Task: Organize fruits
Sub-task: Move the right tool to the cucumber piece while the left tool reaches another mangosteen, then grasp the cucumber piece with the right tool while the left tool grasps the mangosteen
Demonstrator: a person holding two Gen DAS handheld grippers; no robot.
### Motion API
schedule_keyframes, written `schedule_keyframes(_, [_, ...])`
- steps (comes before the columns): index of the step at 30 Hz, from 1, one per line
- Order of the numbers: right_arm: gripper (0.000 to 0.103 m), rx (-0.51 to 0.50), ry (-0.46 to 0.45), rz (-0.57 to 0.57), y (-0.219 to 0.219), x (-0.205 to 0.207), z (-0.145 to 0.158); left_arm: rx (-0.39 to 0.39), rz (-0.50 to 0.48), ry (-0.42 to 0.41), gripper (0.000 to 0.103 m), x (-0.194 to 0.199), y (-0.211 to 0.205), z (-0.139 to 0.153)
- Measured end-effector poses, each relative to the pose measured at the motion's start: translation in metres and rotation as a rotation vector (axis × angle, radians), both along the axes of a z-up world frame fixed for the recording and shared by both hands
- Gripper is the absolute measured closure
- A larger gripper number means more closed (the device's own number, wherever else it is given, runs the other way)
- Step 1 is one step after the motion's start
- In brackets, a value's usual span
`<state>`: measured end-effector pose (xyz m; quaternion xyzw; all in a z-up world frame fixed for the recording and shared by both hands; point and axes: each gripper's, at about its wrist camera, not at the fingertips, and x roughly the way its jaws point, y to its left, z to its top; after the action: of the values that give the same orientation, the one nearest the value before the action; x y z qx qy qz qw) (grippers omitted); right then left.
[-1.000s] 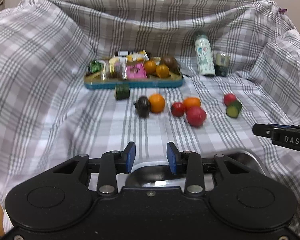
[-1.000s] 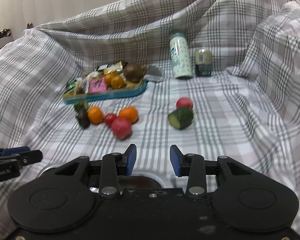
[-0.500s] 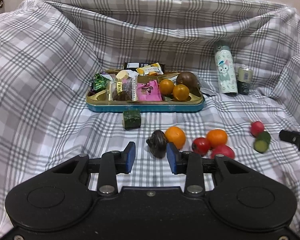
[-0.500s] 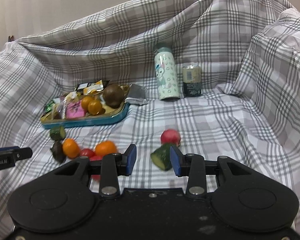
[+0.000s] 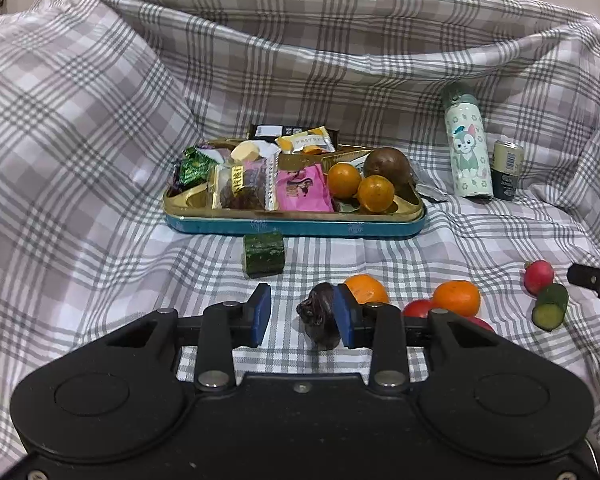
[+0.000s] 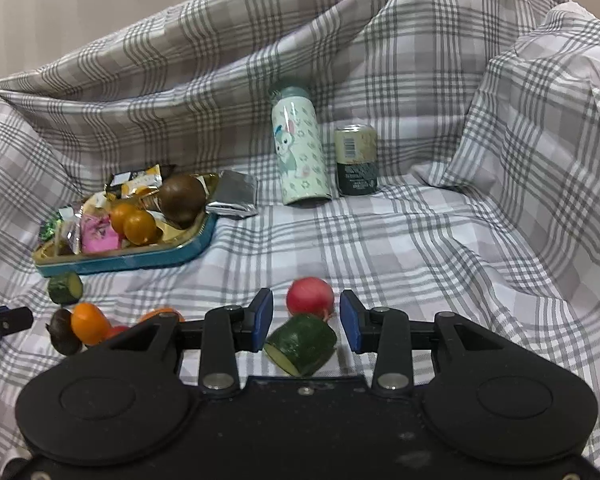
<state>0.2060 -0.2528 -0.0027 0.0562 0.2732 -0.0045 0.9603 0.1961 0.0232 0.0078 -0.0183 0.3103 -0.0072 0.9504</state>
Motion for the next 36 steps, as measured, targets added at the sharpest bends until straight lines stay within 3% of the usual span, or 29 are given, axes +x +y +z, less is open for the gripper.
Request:
schedule_keyframes(9, [0.063, 0.000, 0.016, -0.010, -0.001, 0.002, -0.005, -0.051, 0.039, 0.066, 0.058, 0.013, 0.012, -0.012])
schedule_keyframes(17, [0.063, 0.006, 0.028, 0.000, 0.000, 0.004, -0.007, -0.045, 0.031, 0.107, 0.060, 0.020, 0.006, -0.021])
schedule_keyframes(25, [0.063, 0.017, 0.051, 0.002, -0.001, 0.006, -0.010, -0.029, 0.027, 0.113, 0.062, 0.024, -0.001, -0.024])
schedule_keyframes(36, [0.063, 0.022, 0.056, 0.015, 0.000, 0.006, -0.010, -0.017, -0.055, 0.105, 0.062, 0.021, -0.017, -0.023])
